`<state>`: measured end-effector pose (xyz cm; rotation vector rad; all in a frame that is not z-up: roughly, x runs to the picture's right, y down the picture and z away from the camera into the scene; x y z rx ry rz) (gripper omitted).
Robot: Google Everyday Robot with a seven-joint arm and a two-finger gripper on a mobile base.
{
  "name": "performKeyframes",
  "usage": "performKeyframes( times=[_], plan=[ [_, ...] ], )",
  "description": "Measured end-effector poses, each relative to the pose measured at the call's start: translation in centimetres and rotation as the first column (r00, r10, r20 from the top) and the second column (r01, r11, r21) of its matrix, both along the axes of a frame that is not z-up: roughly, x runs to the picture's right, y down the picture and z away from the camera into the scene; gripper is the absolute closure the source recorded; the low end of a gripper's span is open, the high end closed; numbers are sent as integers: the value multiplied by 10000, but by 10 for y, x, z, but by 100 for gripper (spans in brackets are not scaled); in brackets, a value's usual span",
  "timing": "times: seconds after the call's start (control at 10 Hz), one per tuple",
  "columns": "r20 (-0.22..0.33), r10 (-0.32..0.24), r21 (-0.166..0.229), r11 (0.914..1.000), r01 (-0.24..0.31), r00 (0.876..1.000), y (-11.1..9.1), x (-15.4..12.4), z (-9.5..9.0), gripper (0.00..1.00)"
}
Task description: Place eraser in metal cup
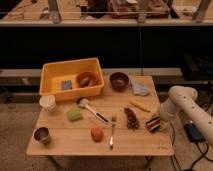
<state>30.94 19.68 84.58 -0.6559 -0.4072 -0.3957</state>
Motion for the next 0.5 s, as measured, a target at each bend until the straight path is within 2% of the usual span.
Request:
performKeyframes(
  times=[0.1,0.2,0.3,0.4,0.5],
  plan=[
    [98,-387,116,9992,386,9992,-5,-9,-10,100],
    [223,-1021,409,9940,1012,9945,-20,-23,-32,100],
    [277,-1250,534,9909,1234,9918,-28,-29,-42,100],
    [420,-1745,746,9824,1711,9838,-43,-40,-65,100],
    [701,-2373,1064,9675,2293,9689,-60,-55,-90,100]
  ],
)
